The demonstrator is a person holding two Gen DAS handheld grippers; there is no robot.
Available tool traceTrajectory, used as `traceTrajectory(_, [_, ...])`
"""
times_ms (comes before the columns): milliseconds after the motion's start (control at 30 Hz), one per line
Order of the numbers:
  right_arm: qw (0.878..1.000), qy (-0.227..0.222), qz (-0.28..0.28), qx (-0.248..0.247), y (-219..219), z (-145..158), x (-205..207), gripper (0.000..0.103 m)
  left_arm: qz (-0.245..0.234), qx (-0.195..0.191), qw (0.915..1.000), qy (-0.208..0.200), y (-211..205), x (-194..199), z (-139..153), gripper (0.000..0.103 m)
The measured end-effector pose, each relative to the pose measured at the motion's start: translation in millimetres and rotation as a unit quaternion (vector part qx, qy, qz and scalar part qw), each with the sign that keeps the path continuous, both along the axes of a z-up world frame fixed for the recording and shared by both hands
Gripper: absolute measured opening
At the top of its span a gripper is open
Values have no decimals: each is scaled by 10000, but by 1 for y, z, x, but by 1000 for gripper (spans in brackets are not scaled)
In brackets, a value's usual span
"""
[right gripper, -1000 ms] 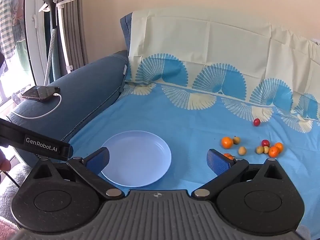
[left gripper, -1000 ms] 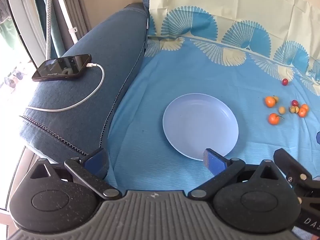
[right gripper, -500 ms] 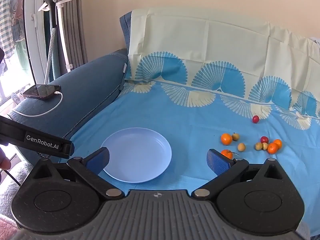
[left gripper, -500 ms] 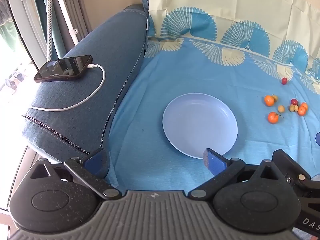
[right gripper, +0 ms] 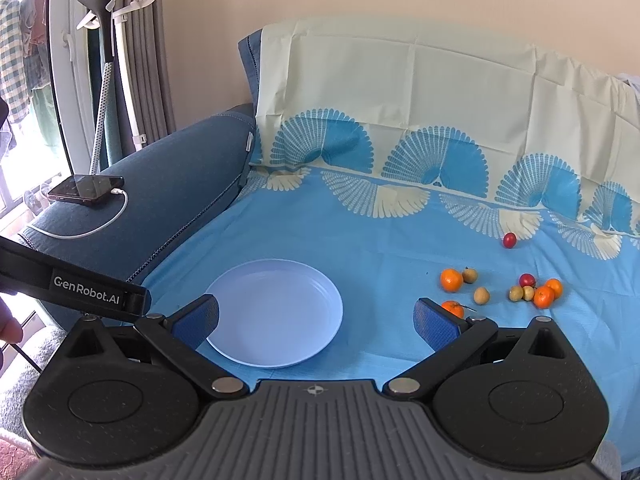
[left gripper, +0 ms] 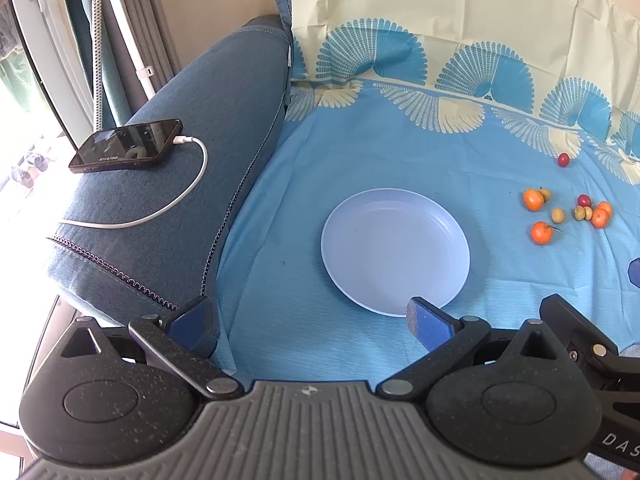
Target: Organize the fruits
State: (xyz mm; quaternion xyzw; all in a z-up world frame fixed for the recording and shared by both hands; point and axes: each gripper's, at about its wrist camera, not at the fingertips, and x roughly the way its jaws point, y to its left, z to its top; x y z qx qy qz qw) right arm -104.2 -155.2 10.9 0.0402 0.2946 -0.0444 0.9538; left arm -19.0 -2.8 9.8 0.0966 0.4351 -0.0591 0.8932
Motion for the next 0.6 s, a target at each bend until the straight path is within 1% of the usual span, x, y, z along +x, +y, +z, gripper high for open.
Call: traceTrajectory(600, [10000, 11, -2, 7, 3, -1, -2, 103, -15, 4, 10000, -39, -1, -4, 2, 103])
